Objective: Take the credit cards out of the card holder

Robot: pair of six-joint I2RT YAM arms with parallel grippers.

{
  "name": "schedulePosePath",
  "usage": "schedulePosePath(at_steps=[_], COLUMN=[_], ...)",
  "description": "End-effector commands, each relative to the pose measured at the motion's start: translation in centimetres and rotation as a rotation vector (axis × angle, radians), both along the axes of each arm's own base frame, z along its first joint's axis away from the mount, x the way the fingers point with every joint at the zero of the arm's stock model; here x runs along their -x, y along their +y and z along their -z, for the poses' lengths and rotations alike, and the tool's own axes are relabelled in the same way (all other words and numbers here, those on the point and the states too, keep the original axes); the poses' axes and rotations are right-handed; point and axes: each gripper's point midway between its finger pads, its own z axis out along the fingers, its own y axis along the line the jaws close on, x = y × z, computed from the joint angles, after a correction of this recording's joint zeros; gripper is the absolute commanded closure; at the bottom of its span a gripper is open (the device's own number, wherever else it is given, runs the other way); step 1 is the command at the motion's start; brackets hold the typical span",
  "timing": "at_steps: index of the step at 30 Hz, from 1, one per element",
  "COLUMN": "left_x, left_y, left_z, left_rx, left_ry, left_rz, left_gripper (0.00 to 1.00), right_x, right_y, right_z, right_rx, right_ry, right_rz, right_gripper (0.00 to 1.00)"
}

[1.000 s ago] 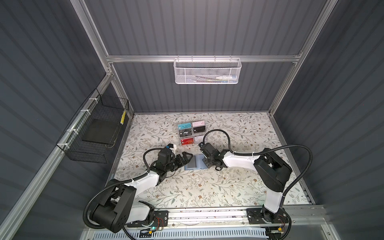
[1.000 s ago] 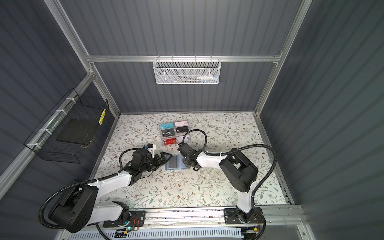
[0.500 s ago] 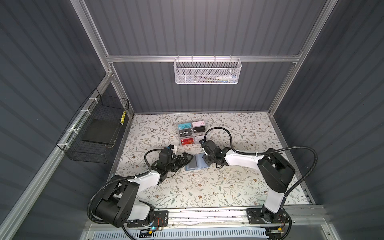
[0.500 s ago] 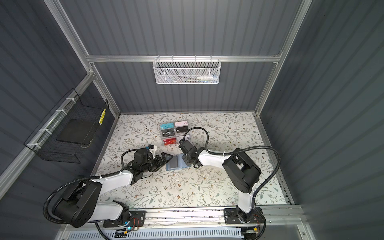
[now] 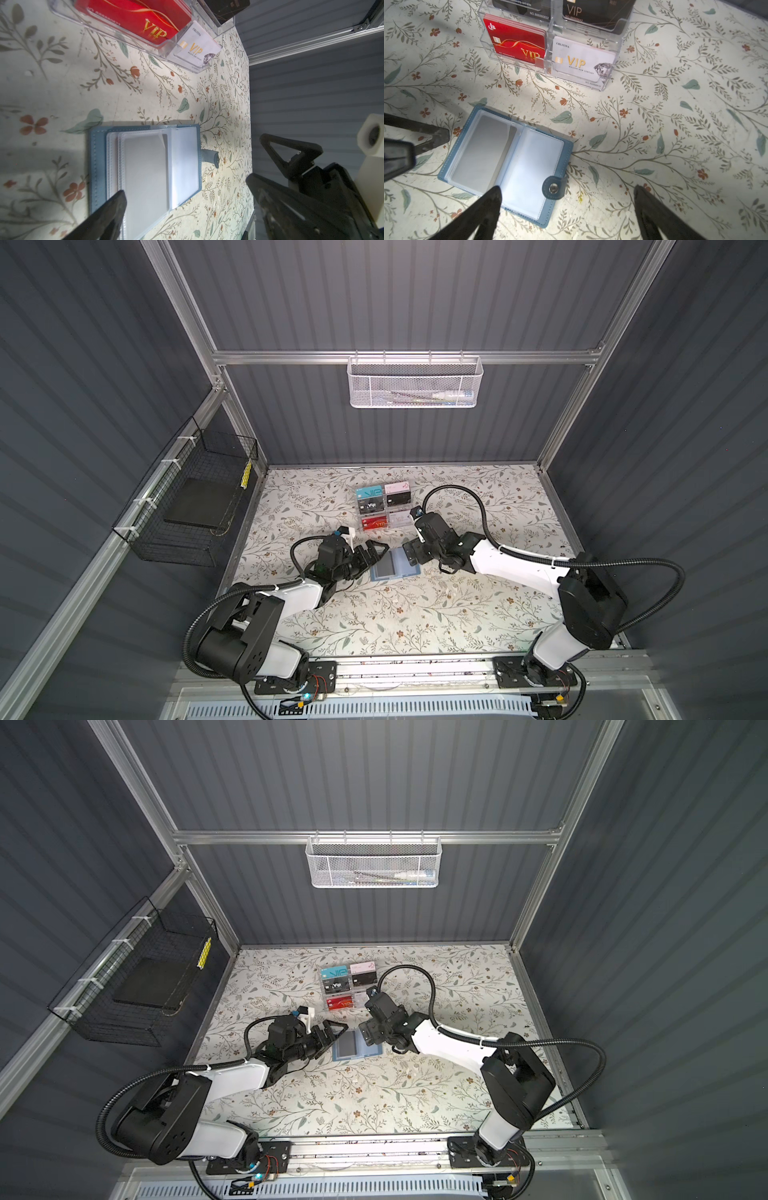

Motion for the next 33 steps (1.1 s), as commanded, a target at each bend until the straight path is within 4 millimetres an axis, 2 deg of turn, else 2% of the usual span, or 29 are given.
schedulePosePath(at_steps=[1,7,12,16,20,25,33], left_x=[0.3,0.4,0.3,0.1,0.0,0.2,0.4], left_y=[-0.1,0.0,-0.1,-0.5,-0.4,-0.2,0.0], left_z=[0.2,0.6,0.9,1.2,1.8,2.4,2.7], left_rx=[0.039,0.032,0.049,0.072,0.068,0.061,0.039], left_ry=[0.012,0.029,0.04,0.057,0.069,0.085,0.09], left_rz=[0.005,0.004,-0.008,-0.004,-0.012,-0.017,-0.021], left_gripper=[0.0,0.0,0.0,0.0,0.0,0.0,0.0], right_x=[0.8,2.7,4.3,4.4,5.1,5.1,4.7], right_y=[-1.6,-0.3,1.1,1.4,2.9,3.8,4.0], right_z=[0.2,0.0,0.4,1.5,2.1,3.0,4.5], right_rx=[-0.081,-0.383,-0.499,-0.525,-0.581,-0.599,-0.593], right_ry=[0.088,0.22,0.263,0.27,0.337,0.373,0.386], right_rz=[0.069,0.023,-0.053,-0.058,-0.11,-0.127,-0.089], right_gripper=[0.01,0.01,0.01,0.01,0.01,0.01,0.01])
